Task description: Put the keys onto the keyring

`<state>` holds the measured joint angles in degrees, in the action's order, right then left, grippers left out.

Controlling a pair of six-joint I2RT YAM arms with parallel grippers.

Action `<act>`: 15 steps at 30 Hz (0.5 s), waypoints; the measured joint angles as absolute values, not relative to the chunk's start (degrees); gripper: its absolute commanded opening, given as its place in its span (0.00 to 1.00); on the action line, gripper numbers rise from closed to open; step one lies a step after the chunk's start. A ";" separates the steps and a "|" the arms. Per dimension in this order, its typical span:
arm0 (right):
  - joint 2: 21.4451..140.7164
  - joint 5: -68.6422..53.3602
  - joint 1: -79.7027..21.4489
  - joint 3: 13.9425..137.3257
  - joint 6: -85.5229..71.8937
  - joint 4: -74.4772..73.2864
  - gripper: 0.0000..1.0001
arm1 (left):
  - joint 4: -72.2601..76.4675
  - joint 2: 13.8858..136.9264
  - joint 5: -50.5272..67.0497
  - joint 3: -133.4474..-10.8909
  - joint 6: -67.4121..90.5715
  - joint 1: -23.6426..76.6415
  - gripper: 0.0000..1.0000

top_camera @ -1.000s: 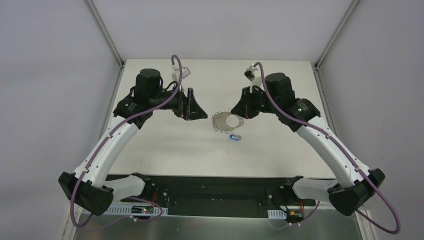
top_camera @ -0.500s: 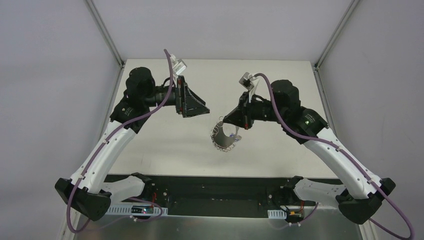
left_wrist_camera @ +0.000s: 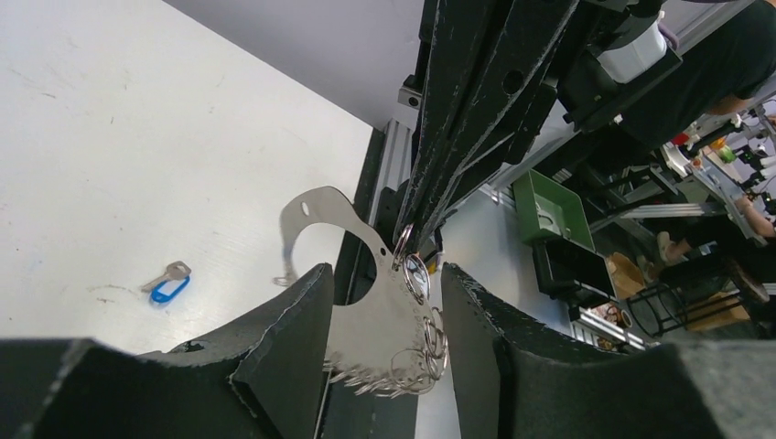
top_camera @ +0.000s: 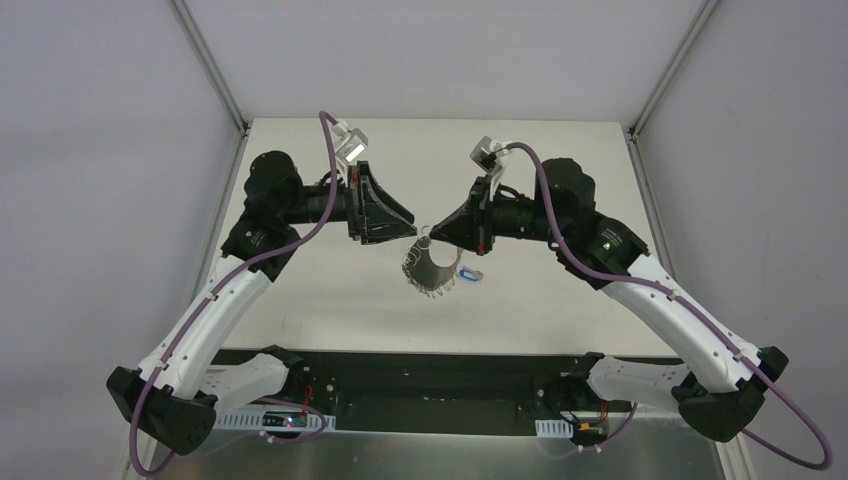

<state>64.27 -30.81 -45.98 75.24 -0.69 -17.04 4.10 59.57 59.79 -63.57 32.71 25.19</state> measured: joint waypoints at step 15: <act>64.75 -29.56 -47.79 75.33 -3.53 -12.16 0.00 | 8.29 58.78 60.42 -62.85 34.13 25.58 0.37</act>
